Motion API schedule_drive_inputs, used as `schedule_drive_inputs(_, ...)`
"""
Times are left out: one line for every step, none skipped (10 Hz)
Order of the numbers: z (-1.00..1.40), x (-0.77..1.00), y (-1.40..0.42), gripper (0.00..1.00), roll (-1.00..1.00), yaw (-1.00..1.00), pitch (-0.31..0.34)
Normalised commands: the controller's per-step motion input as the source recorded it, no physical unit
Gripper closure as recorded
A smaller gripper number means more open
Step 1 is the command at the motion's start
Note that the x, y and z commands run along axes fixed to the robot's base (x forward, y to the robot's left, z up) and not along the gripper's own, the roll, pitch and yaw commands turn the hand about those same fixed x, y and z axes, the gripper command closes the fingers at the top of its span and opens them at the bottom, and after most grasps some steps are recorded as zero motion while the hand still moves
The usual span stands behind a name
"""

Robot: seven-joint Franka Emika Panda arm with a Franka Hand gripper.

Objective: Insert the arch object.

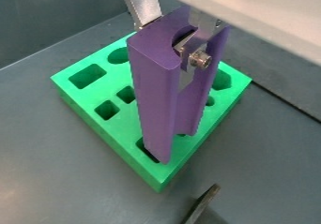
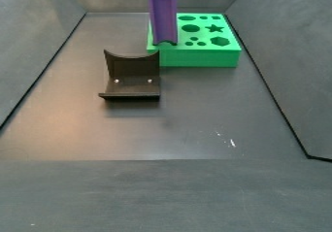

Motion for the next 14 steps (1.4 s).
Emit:
schedule_drive_inputs(-0.1,0.09,0.0,1.0,-0.26,0.03,-0.04)
schedule_drive_inputs(-0.1,0.0,0.02,1.0,-0.3,0.05,-0.074)
schedule_drive_inputs(-0.09,0.0,0.01,1.0,-0.31,0.06,-0.073)
schedule_drive_inputs(-0.05,-0.02,0.0,1.0,-0.32,0.0,-0.069)
schedule_drive_inputs(-0.05,-0.07,0.0,1.0,-0.22,0.0,-0.064)
schedule_drive_inputs(-0.1,0.0,0.0,1.0,-0.1,0.0,-0.033)
schedule_drive_inputs(-0.17,0.05,0.0,1.0,0.0,0.0,-0.01)
schedule_drive_inputs(-0.24,0.0,0.0,1.0,0.0,0.0,-0.043)
schedule_drive_inputs(-0.38,0.0,0.0,1.0,0.03,0.0,-0.106)
schedule_drive_inputs(-0.48,0.0,-0.06,1.0,0.07,-0.07,-0.164)
schedule_drive_inputs(-0.46,0.0,-0.1,1.0,0.08,-0.08,-0.169)
schedule_drive_inputs(-0.28,0.0,-0.07,1.0,0.11,-0.02,-0.099)
schedule_drive_inputs(-0.23,0.0,-0.05,1.0,0.15,0.0,-0.103)
schedule_drive_inputs(-0.33,-0.01,-0.06,1.0,0.19,0.0,-0.21)
